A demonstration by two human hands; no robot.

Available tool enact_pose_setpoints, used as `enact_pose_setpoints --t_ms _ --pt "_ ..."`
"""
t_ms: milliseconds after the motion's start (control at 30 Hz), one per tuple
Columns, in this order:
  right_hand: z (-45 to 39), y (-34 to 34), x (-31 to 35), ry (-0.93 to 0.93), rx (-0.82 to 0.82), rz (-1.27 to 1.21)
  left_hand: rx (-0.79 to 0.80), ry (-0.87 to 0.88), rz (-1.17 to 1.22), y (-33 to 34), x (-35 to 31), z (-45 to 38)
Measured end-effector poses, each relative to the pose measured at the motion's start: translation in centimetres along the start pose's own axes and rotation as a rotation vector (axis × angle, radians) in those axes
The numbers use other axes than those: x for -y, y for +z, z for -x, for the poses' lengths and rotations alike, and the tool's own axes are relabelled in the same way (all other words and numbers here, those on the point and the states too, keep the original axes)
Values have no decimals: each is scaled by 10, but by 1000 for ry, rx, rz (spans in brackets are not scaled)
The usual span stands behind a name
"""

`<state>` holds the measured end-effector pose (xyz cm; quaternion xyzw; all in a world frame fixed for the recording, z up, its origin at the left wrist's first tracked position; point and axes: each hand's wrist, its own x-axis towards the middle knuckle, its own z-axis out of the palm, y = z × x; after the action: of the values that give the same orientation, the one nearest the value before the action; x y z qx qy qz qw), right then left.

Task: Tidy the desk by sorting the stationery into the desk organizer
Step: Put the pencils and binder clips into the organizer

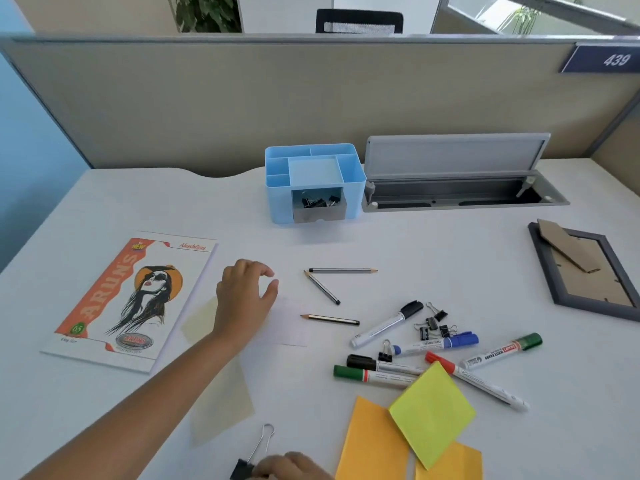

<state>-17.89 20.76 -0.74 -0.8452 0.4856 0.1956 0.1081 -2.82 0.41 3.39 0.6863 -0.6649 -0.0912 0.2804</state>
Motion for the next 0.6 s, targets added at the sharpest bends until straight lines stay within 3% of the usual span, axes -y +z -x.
enact_pose_setpoints --t_ms 33,67,100,200,333,433,600 --pt "-11 -14 -13 -222 -296 94 -2 2 0 -1 1 4" --pt "-17 -22 -15 -341 -316 -40 -2 2 -4 -2 3 7" --pt "-20 -24 -25 -348 -374 -168 -2 1 -9 -3 4 10" --pt "-34 -23 -51 -308 -478 -387 -7 13 -11 -1 7 18" --pt "-32 -40 -81 -264 -522 -325 11 56 -17 8 4 29" --pt "-23 -41 -90 -252 -555 -421 19 118 -10 16 1 42" --pt "-16 -40 -126 77 -746 -650 108 274 88 25 -2 72"
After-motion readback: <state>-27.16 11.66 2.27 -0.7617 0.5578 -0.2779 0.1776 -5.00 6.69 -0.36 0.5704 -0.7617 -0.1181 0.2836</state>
